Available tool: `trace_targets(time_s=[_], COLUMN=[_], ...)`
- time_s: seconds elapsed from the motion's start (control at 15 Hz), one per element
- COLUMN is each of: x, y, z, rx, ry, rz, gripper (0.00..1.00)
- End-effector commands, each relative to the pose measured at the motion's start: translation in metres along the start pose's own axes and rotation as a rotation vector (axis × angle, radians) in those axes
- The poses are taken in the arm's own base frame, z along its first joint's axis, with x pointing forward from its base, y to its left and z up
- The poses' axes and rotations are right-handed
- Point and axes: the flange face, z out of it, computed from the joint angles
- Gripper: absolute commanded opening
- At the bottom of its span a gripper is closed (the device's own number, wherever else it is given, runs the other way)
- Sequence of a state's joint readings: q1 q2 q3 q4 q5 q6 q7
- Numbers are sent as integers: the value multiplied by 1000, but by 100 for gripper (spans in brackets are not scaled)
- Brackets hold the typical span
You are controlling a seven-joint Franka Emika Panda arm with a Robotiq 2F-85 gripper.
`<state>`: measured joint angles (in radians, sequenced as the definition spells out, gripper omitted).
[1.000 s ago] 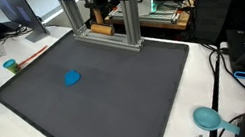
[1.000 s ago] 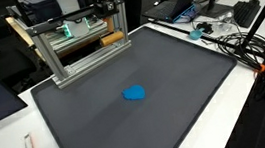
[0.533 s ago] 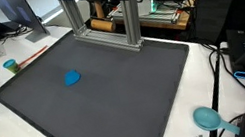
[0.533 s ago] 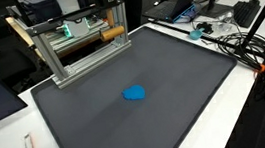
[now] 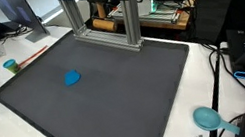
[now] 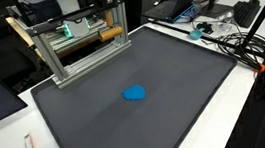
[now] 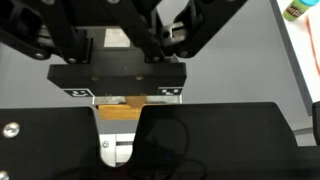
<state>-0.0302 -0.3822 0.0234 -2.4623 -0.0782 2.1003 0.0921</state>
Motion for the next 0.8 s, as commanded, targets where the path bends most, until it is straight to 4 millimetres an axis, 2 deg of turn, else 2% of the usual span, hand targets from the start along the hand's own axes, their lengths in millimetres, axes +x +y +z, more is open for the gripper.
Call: trace_targets(time_s=[0.0,0.47,0.73], x=[-8,-17,-29], y=[0,-10,-7], z=[-9,-2,3], rx=[25,37,40], ry=[-11,-11,-21], rz=[-11,-21,-2], gripper=[22,22,22])
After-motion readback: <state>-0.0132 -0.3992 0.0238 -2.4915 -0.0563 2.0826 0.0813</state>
